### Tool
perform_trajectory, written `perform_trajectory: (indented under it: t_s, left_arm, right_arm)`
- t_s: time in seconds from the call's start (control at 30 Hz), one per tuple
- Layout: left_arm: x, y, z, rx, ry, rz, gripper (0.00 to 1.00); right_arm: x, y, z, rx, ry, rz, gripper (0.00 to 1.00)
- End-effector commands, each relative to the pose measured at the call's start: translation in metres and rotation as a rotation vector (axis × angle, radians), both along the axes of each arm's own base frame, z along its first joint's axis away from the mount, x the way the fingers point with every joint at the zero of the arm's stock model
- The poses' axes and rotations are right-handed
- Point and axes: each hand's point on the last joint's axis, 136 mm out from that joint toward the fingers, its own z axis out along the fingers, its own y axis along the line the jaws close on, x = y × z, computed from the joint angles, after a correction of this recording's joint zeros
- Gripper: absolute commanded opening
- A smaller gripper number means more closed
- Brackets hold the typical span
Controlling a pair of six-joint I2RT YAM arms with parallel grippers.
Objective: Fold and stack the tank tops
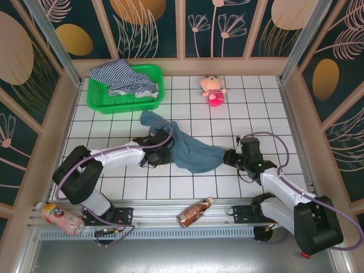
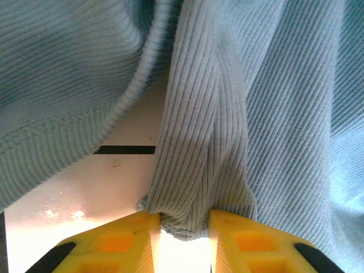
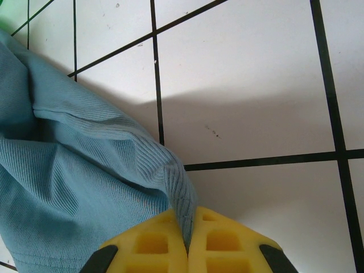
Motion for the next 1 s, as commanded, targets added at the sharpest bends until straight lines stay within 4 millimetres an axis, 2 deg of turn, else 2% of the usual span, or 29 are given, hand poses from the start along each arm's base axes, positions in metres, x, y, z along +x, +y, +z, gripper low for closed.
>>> perform_trajectory:
  t_s: [0.0,0.23,0.33,0.4,0.5,0.57,0.63,0.73,0.87,0.97]
  left_arm:
    - [0.004,0.008,-0.004,0.043,-0.018,-0.006,0.24]
    - [0.009,0.007,-0.012,0.053,-0.011,-0.026,0.11]
    - [0.011,0.011,-0.005,0.069,-0.019,-0.031,0.03]
    - [0.015,0.013,0.006,0.077,-0.032,-0.035,0.0]
    - [0.019,0.01,0.034,0.059,-0.058,-0.039,0.0]
    - [0.023,0.006,0.064,0.034,-0.085,-0.043,0.0]
    - [0.024,0.005,0.09,0.024,-0.101,-0.054,0.0]
    - [0.034,0.008,0.141,0.016,-0.158,-0.059,0.0]
    - [0.06,0.022,0.233,0.028,-0.325,-0.029,0.0]
    - [0.082,0.032,0.305,0.049,-0.491,-0.003,0.0]
  right_arm:
    - [-0.002,-0.002,-0.001,0.006,0.005,-0.005,0.0]
    - [-0.002,-0.002,0.002,0.007,0.001,-0.005,0.0]
    - [-0.001,-0.003,0.004,0.01,-0.004,-0.008,0.0]
    - [0.0,-0.002,0.005,0.016,-0.01,-0.011,0.0]
    - [0.006,-0.001,0.016,0.028,-0.044,-0.014,0.0]
    - [0.013,-0.001,0.033,0.031,-0.098,-0.017,0.0]
    - [0.025,-0.004,0.058,0.034,-0.182,-0.03,0.0]
    - [0.044,-0.011,0.115,0.052,-0.349,-0.045,0.0]
    - [0.064,-0.024,0.208,0.074,-0.609,-0.072,0.0]
    - [0.072,-0.033,0.275,0.082,-0.788,-0.087,0.0]
